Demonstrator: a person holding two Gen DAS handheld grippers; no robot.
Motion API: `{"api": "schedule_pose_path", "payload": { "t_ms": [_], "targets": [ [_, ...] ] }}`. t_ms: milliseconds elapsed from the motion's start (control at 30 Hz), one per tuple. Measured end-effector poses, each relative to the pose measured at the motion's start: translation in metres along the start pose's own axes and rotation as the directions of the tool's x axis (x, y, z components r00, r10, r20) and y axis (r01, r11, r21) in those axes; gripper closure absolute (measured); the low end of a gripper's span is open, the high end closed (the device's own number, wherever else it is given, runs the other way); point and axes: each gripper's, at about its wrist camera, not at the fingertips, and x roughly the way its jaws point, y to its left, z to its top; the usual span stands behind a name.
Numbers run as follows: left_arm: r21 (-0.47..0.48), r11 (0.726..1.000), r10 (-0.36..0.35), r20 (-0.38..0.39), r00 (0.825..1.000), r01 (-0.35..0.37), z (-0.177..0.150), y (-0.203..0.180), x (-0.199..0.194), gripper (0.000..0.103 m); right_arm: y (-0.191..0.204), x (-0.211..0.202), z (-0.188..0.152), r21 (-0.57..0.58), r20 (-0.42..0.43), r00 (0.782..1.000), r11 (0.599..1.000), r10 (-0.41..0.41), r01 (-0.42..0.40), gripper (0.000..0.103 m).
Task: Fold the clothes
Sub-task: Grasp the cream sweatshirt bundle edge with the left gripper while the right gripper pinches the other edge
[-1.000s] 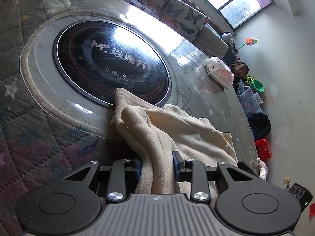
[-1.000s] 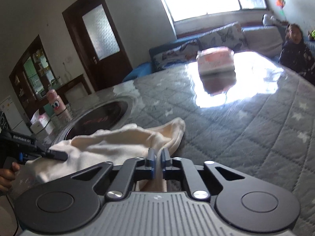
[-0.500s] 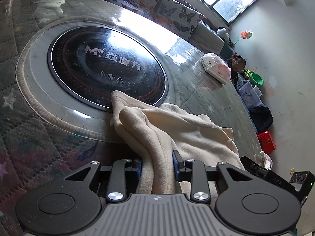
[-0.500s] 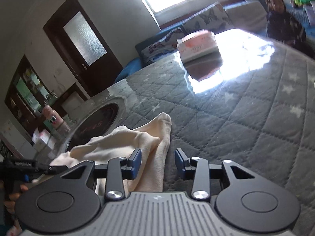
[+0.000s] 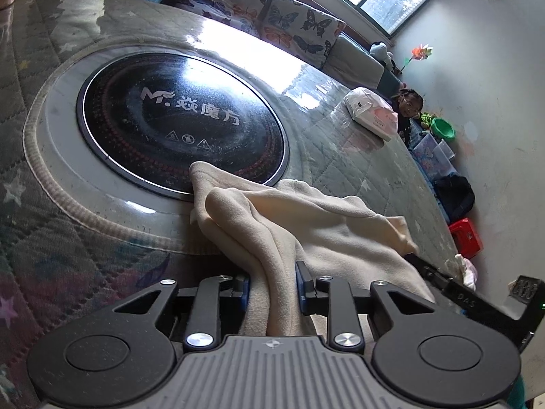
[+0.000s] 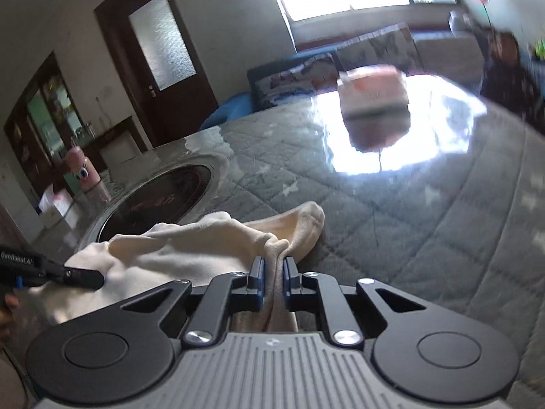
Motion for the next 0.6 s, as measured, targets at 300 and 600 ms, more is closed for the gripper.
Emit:
{"api": "schedule_pose_path", "payload": {
  "t_ms": [300,600],
  "targets": [
    [0.099,0.993,-0.061,-0.019,0.998,0.063,0.008,-0.026,0.006,0.080,0.017,-0.050,0.008,-0.101,0.112,0.989,0.989,-0.099,0.110,0.094],
    [0.172,0.981,-0.072,-0.073,0.995,0.084,0.001,-0.043,0.032,0.080,-0.007,-0.067,-0.011,-0.065,0.068,0.954,0.953,-0.293,0.297,0.093]
  ]
}}
